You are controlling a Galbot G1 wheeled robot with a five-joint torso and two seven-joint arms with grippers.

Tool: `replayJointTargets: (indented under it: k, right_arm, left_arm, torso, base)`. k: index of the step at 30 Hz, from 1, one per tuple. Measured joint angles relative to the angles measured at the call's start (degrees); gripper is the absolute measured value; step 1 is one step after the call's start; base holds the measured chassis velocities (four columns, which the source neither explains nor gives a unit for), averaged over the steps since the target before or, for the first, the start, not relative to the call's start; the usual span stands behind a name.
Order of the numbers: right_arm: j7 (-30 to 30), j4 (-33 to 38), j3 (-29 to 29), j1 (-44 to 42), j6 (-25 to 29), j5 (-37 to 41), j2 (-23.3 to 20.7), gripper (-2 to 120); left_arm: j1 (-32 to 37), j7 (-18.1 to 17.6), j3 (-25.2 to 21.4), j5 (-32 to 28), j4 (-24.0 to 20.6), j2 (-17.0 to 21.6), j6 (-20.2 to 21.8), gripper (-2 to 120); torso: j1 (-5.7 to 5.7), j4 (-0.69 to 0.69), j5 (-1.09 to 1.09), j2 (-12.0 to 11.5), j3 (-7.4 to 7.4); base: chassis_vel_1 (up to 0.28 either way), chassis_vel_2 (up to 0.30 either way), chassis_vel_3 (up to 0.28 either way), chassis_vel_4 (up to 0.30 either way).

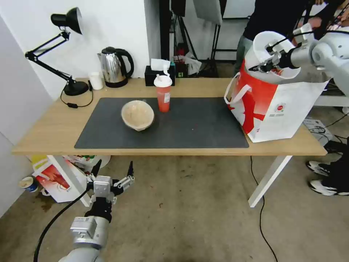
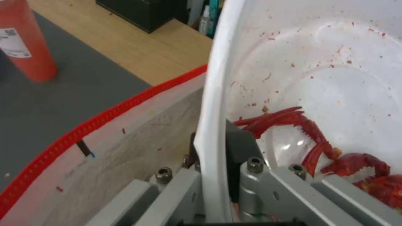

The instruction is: Pick up the trash from the table and place it into the takeout bag.

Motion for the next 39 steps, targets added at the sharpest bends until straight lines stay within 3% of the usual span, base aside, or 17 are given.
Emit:
replayJointTargets:
  k: [18, 39]
  right_arm:
    - [-0.01, 0.97, 1.11, -0.91, 0.05, 0.16, 0.44, 0]
    - [1.54, 1.05, 0.6, 2.34, -0.87, 3.36, 1.86, 76]
  left_arm:
    - [0.0, 0.0, 0.0, 0.0, 0.0, 0.0, 0.0, 100]
    - [0.0, 0.0, 0.0, 0.0, 0.0, 0.0, 0.0, 100]
  torso:
    - [-0.01, -0.01, 0.0, 0.0, 0.0]
    - [-0.01, 0.0, 0.0, 0.0, 0.0]
  base:
    - [0.0, 0.0, 0.0, 0.0]
    - [0.0, 0.0, 0.0, 0.0]
